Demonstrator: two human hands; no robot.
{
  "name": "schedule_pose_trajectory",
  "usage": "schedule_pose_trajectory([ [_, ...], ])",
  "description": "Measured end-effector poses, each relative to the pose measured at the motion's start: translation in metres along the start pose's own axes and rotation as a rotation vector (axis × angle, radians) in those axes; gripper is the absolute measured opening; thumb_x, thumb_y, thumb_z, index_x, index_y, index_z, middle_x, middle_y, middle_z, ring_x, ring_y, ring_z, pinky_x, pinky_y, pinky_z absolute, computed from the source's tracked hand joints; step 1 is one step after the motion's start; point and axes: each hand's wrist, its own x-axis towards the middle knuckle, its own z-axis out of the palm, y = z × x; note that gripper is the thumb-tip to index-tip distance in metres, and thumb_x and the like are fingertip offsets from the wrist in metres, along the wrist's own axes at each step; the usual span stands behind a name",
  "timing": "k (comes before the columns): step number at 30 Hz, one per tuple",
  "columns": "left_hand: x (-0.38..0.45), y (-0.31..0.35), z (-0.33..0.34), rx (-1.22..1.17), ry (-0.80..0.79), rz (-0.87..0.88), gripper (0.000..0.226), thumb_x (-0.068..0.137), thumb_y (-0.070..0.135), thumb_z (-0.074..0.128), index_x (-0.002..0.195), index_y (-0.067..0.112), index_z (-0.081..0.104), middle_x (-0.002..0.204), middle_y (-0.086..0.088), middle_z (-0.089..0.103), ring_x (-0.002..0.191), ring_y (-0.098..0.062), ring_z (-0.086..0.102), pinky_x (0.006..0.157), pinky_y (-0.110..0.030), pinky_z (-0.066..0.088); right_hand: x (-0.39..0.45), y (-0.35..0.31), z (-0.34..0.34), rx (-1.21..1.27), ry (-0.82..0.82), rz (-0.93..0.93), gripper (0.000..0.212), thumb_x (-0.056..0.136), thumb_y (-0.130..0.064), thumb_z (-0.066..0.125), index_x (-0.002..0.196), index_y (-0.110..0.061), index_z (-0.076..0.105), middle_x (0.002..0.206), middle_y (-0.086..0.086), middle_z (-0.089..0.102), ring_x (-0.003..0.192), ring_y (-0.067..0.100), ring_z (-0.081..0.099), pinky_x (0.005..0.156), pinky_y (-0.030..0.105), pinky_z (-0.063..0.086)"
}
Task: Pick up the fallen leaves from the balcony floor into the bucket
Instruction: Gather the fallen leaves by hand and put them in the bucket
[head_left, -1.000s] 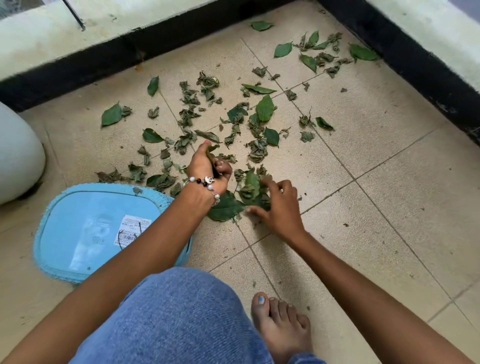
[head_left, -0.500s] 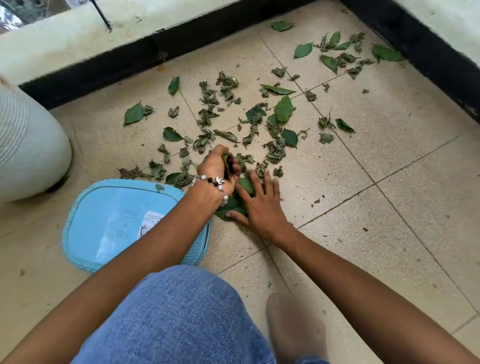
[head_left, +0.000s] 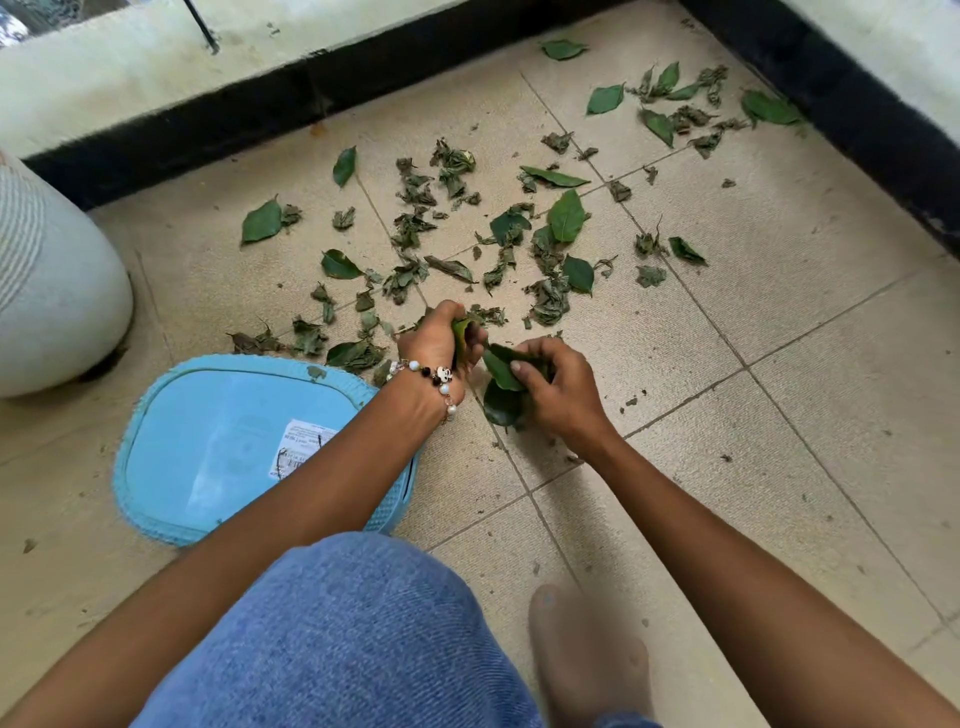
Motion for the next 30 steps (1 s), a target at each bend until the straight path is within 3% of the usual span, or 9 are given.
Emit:
schedule_pose_trajectory([
  [6, -0.011, -0.018, 0.02, -0.011, -0.067, -0.013, 0.012, 0.078, 0.008, 0.066, 0.089, 0.005, 0.061, 0.079, -0.015, 0.063, 0.062, -0.025, 0.061, 0.059, -0.034, 0.056, -0.004, -0.035, -0.016, 0.736, 0.02, 0.215, 0.017, 0.089, 0.003, 0.061, 0.103, -0.006, 0.061, 0.09, 0.007, 0.068, 0.082, 0.017, 0.067, 0.069, 0.029, 0.055],
  [9, -0.021, -0.029, 0.03, -0.067, -0.172, -0.069, 0.003, 0.078, 0.013, 0.064, 0.077, 0.01, 0.063, 0.086, -0.016, 0.063, 0.082, -0.03, 0.063, 0.083, -0.051, 0.056, -0.004, -0.039, -0.012, 0.716, 0.039, 0.189, 0.023, 0.087, 0.005, 0.056, 0.098, -0.015, 0.059, 0.095, 0.007, 0.064, 0.086, 0.017, 0.063, 0.073, 0.033, 0.055],
  [13, -0.029, -0.042, 0.038, -0.068, -0.187, -0.129, 0.014, 0.082, 0.026, 0.061, 0.079, 0.012, 0.061, 0.076, -0.005, 0.061, 0.074, -0.022, 0.062, 0.066, -0.029, 0.055, -0.013, -0.049, -0.006, 0.505, 0.1, 0.128, 0.018, 0.075, -0.012, 0.05, 0.091, -0.016, 0.058, 0.09, 0.007, 0.063, 0.081, 0.018, 0.058, 0.078, 0.046, 0.055],
  [15, -0.024, -0.042, 0.036, -0.05, -0.2, -0.145, 0.023, 0.082, 0.032, 0.061, 0.085, 0.009, 0.064, 0.083, -0.006, 0.06, 0.078, -0.022, 0.062, 0.073, -0.03, 0.053, -0.051, -0.012, -0.007, 0.274, 0.205, 0.204, 0.023, 0.074, -0.013, 0.051, 0.096, -0.011, 0.056, 0.084, 0.01, 0.065, 0.059, 0.015, 0.048, 0.046, 0.037, 0.048],
  [17, -0.028, -0.039, 0.035, -0.063, -0.207, -0.166, 0.03, 0.091, 0.029, 0.049, 0.067, 0.013, 0.056, 0.071, -0.005, 0.056, 0.07, -0.019, 0.057, 0.073, -0.029, 0.05, -0.131, 0.03, -0.018, 0.176, -0.018, 0.387, 0.037, 0.079, -0.027, 0.047, 0.114, -0.013, 0.047, 0.08, 0.007, 0.065, 0.053, 0.014, 0.043, 0.051, 0.022, 0.032],
  [20, -0.031, -0.039, 0.032, -0.036, -0.21, -0.22, 0.038, 0.098, 0.025, 0.038, 0.064, 0.013, 0.051, 0.059, -0.006, 0.057, 0.06, -0.018, 0.056, 0.063, -0.025, 0.048, -0.234, 0.091, -0.001, -0.158, -0.117, 0.384, 0.04, 0.082, -0.037, 0.039, 0.118, -0.02, 0.045, 0.081, 0.002, 0.061, 0.065, 0.026, 0.056, 0.055, 0.035, 0.039],
  [22, -0.032, -0.037, 0.028, -0.022, -0.225, -0.26, 0.035, 0.098, 0.029, 0.039, 0.073, 0.011, 0.055, 0.068, -0.008, 0.058, 0.067, -0.02, 0.058, 0.065, -0.027, 0.049, -0.188, 0.063, -0.005, -0.144, -0.293, 0.39, 0.049, 0.083, -0.037, 0.037, 0.127, -0.015, 0.038, 0.082, 0.003, 0.062, 0.068, 0.027, 0.056, 0.057, 0.037, 0.038],
  [25, -0.026, -0.034, 0.024, 0.028, -0.189, -0.319, 0.027, 0.096, 0.031, 0.047, 0.077, 0.013, 0.056, 0.068, -0.006, 0.059, 0.069, -0.022, 0.059, 0.066, -0.029, 0.051, -0.058, -0.008, -0.023, -0.436, -0.073, -0.189, 0.056, 0.091, -0.041, 0.033, 0.125, -0.004, 0.056, 0.094, -0.001, 0.07, 0.101, 0.018, 0.056, 0.084, 0.049, 0.039],
  [30, -0.027, -0.023, 0.031, 0.045, -0.204, -0.253, 0.023, 0.092, 0.015, 0.049, 0.069, 0.013, 0.049, 0.052, 0.0, 0.049, 0.034, -0.006, 0.032, 0.029, -0.013, 0.025, -0.007, -0.048, -0.035, 0.285, 0.028, -0.021, 0.047, 0.102, -0.038, 0.041, 0.095, -0.005, 0.074, 0.099, 0.008, 0.073, 0.1, 0.016, 0.067, 0.092, 0.032, 0.052],
])
